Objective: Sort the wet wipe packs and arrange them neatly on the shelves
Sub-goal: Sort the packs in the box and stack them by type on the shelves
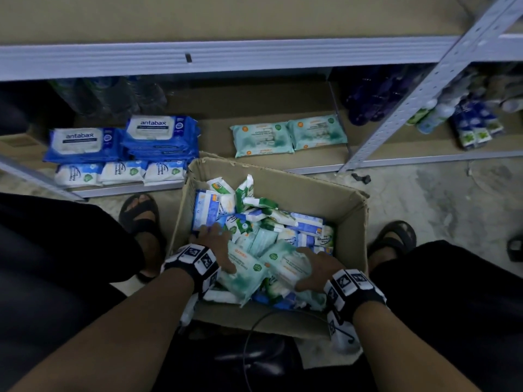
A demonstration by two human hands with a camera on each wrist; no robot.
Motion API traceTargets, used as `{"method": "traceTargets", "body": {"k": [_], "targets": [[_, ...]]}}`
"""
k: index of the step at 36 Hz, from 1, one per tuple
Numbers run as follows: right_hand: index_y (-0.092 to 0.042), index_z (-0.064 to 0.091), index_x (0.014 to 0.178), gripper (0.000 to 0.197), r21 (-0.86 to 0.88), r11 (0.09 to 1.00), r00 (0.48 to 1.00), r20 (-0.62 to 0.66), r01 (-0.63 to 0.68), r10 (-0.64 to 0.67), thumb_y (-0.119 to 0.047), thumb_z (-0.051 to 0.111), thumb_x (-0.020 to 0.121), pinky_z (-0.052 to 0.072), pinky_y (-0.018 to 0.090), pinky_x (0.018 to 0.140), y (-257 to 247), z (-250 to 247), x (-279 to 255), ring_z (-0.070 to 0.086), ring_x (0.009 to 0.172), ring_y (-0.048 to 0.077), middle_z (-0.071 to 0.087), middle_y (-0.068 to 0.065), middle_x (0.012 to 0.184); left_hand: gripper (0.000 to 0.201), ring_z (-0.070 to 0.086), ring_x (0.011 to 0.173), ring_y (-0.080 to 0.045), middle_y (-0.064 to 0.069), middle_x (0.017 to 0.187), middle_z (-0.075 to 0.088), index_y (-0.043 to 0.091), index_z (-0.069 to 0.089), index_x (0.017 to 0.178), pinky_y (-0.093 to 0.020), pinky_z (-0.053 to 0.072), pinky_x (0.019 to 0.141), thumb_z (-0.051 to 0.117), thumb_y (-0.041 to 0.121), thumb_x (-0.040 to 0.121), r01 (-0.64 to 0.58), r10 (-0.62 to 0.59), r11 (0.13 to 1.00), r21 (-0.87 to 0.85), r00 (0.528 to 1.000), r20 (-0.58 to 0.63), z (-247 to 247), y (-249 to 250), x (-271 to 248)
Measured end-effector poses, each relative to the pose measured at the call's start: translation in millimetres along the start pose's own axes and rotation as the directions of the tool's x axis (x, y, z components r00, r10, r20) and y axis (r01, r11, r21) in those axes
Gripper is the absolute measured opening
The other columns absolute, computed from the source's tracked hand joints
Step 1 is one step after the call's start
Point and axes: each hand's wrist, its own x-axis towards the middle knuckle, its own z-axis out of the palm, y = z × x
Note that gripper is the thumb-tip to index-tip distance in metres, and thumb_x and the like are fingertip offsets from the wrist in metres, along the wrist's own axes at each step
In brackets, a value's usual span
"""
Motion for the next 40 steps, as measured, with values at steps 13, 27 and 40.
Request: {"method": "traceTargets", "body": {"k": [13, 27, 40], "targets": [[-0.025, 0.030, 0.152, 0.081, 0.064, 0.985, 0.976, -0.138, -0.162, 0.170, -0.071, 0.048, 0.088, 0.038, 0.033, 0.107, 15, -24, -9, 0.045, 0.134, 0.030, 0.039, 0.008, 0.154, 0.109, 0.006, 0.147, -0.039, -0.008, 0.161, 0.010, 0.031, 0.006, 0.156, -0.054, 0.022, 0.117, 0.079, 0.032, 0.076, -0.179, 0.143, 0.965, 0.192, 0.972, 0.189, -2, 10, -1], [-0.025, 0.043, 0.145, 0.065, 0.024, 0.995, 0.973, -0.209, -0.099, 0.102, -0.032, 0.068, 0.085, 0.039, 0.033, 0.109, -3, -14, 0, 0.044, 0.131, 0.033, 0.036, 0.012, 0.147, 0.104, 0.029, 0.134, -0.030, -0.006, 0.144, 0.035, 0.018, 0.031, 0.143, -0.048, 0.024, 0.113, 0.076, 0.065, 0.062, -0.167, 0.174, 0.960, 0.224, 0.985, -0.012, 4, 4, -4], [-0.045, 0.000, 0.153, 0.109, -0.248, 0.968, 0.999, 0.023, 0.048, -0.044, -0.049, 0.078, 0.077, 0.020, 0.052, 0.119, -9, -21, 51, 0.000, 0.149, 0.037, -0.005, 0.002, 0.164, 0.113, 0.034, 0.139, -0.026, -0.007, 0.153, 0.032, 0.015, 0.018, 0.153, -0.044, 0.025, 0.115, 0.069, 0.072, 0.070, -0.044, 0.044, 0.999, 0.017, 0.999, 0.009, -5, -15, -4]]}}
